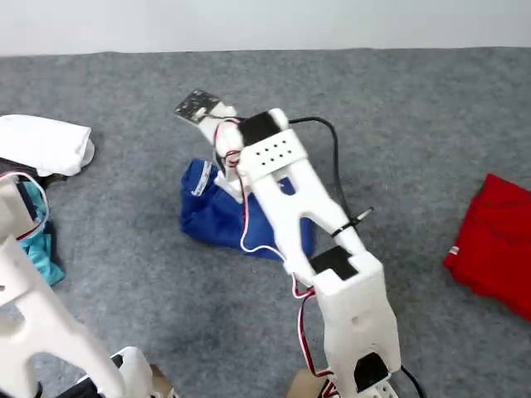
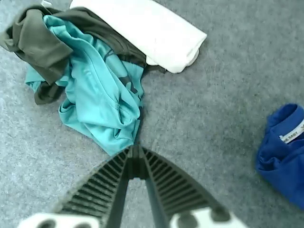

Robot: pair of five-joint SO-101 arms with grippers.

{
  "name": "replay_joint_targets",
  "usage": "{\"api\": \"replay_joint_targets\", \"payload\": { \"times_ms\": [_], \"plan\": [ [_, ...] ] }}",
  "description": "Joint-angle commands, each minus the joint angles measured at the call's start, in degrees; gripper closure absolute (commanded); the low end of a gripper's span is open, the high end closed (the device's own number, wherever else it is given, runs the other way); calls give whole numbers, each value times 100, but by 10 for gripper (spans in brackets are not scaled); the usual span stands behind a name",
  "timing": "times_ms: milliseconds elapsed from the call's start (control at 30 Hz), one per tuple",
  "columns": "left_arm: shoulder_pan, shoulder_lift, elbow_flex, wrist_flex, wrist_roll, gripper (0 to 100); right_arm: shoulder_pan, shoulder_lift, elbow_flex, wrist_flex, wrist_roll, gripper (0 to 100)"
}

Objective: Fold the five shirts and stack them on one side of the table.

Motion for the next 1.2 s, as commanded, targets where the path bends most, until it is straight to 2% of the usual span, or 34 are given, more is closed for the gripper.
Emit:
{"api": "replay_joint_targets", "payload": {
  "times_ms": [0,300,533,800,933,1167],
  "plan": [
    [18,-176,13,97,-44,997,-145,110,-607,-13,53,988],
    [18,-176,13,97,-44,997,-312,664,-1424,-4,53,988],
    [18,-176,13,97,-35,997,-479,840,-1477,-75,62,982],
    [0,-176,22,105,-35,997,-725,804,-1486,-611,352,776],
    [-9,-176,22,105,-35,997,-743,796,-1626,-936,369,764],
    [-9,-176,22,105,-35,997,-708,804,-2013,-848,378,764]
  ]
}}
